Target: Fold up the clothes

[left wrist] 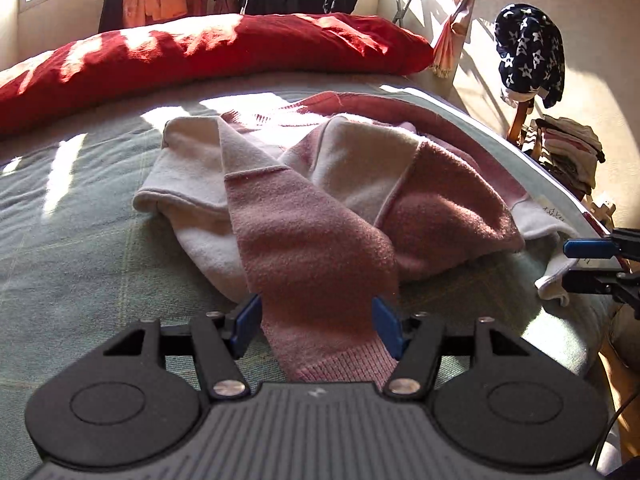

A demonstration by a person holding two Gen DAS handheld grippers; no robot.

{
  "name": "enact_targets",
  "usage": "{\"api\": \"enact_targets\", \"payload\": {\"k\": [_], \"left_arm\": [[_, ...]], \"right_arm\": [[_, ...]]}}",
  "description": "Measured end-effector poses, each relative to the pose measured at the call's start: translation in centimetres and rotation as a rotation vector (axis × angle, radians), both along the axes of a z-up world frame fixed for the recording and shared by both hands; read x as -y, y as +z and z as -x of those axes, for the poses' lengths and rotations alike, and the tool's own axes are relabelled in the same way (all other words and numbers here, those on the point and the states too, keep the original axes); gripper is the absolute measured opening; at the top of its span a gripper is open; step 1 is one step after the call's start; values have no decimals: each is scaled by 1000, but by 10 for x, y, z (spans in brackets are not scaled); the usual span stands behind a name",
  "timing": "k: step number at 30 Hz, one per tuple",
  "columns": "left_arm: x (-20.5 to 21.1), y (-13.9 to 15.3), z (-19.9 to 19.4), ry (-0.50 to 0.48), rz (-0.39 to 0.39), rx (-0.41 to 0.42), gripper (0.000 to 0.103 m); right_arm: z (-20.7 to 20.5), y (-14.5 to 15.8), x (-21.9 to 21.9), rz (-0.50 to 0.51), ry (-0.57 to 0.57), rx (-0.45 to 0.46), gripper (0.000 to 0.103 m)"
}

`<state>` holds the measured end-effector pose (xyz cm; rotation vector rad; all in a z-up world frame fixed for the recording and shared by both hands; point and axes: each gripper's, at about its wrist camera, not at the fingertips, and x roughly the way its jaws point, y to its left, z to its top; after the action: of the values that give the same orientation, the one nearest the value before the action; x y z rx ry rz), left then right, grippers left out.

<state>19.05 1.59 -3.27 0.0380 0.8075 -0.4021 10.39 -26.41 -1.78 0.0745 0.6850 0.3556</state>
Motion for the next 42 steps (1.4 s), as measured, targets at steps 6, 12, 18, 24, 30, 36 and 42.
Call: {"api": "enact_targets", "payload": {"k": [6,12,18,24,30,36,42], "left_arm": [[-13,-25,-15,75,81,-82,56],[-14,-45,-28,102,123,-106,56],[-7,-45,-36,84,140,-99,56],[-14,-45,-31,88,187,-88,37],[-21,-48,-38,88,222,-89,40],[-22,-40,-29,56,223,-75,22],[-24,-33,-22,33,220,-64,17]], "right_arm": [[11,-6,2,-23,-11,-11,71],[16,-5,3,-45,-5,-1,73],[15,-7,0,-68,19,3,74],[14,-11,-4,-84,42,-13,77],[11,-16,-8,-94,60,-34,78],[10,-18,-13,-94,75,-47,81],[8,-20,-16,-94,86,-48,81]]}}
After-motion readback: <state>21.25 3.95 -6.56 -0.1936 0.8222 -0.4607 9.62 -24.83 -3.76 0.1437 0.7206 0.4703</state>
